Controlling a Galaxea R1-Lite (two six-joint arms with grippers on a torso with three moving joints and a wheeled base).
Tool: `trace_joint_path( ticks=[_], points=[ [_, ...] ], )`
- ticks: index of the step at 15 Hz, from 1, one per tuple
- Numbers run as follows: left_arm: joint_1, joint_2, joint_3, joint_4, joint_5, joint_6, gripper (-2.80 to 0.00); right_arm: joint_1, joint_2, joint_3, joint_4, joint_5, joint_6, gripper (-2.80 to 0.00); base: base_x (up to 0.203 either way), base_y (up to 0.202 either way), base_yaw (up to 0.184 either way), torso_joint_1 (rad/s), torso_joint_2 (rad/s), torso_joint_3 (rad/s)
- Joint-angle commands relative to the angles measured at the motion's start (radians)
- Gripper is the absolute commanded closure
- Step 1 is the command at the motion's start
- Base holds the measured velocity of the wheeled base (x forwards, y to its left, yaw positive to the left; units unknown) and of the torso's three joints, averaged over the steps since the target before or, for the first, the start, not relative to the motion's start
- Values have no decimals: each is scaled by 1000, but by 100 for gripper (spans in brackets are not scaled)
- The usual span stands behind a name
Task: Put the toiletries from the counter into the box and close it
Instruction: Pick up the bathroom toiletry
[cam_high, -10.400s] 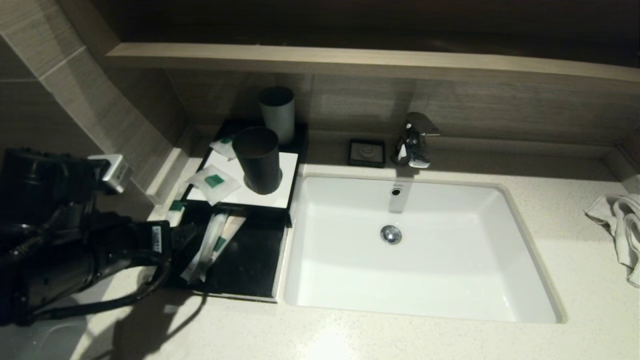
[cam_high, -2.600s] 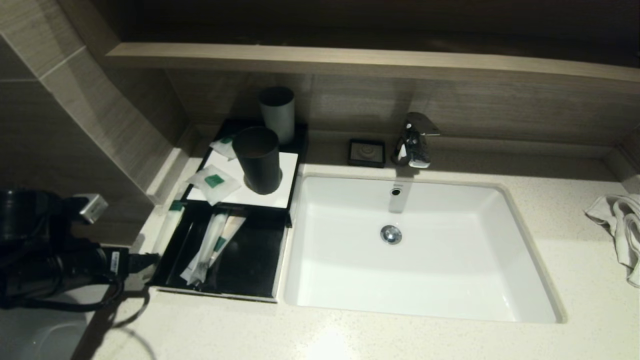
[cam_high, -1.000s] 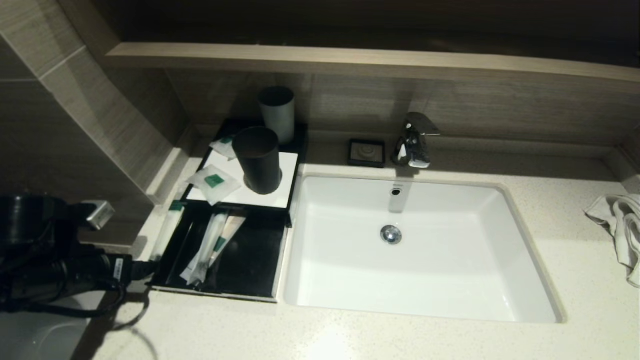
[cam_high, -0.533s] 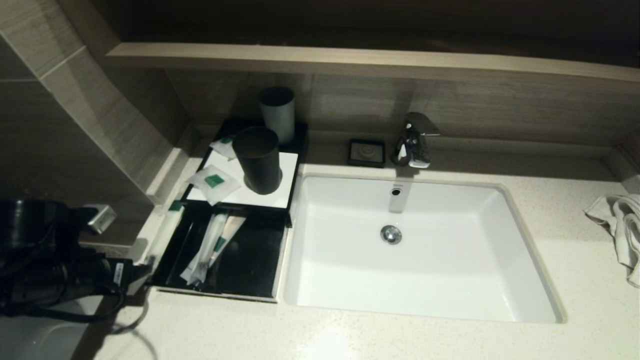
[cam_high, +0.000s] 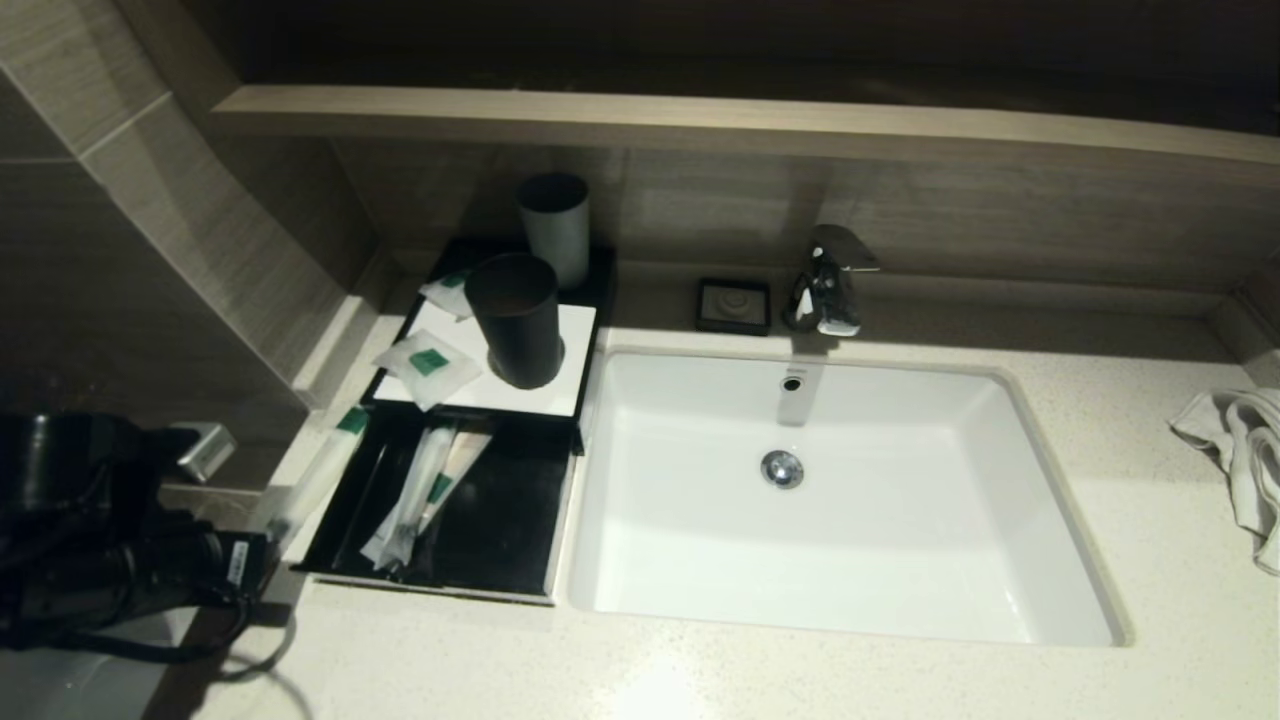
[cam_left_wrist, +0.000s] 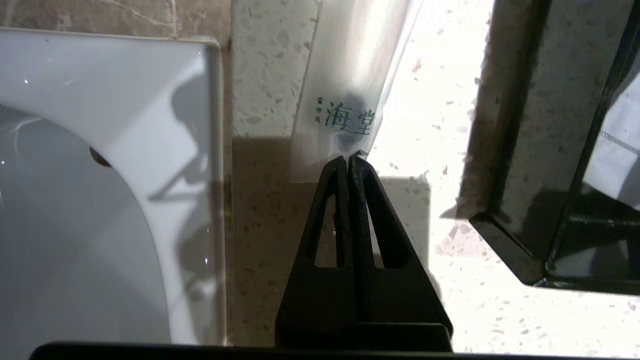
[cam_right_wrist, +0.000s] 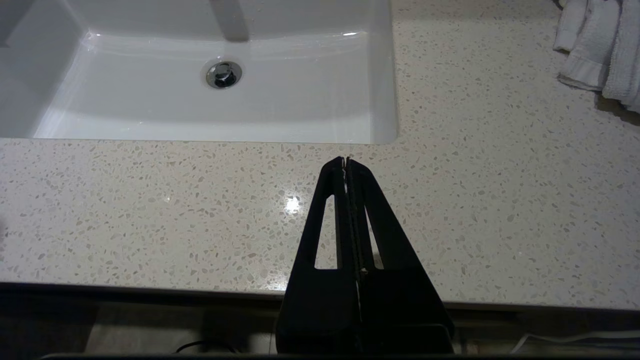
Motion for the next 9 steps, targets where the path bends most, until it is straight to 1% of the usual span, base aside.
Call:
trace_joint_path(
  ticks=[1,4,8,9],
  points=[
    [-8,-22,12,-1,-6,0,0,0,0,0,0,0,1,0,0,0,0,0,0,0],
    [-23,-91,35,0,-39,-1,0,0,0,0,0,0,1,0,0,0,0,0,0,0],
    [-98,-198,122,3,-41,-3,0,0,0,0,0,0,1,0,0,0,0,0,0,0],
    [-105,-208,131,5,-37,-3,0,0,0,0,0,0,0,0,0,0,0,0,0,0]
  ],
)
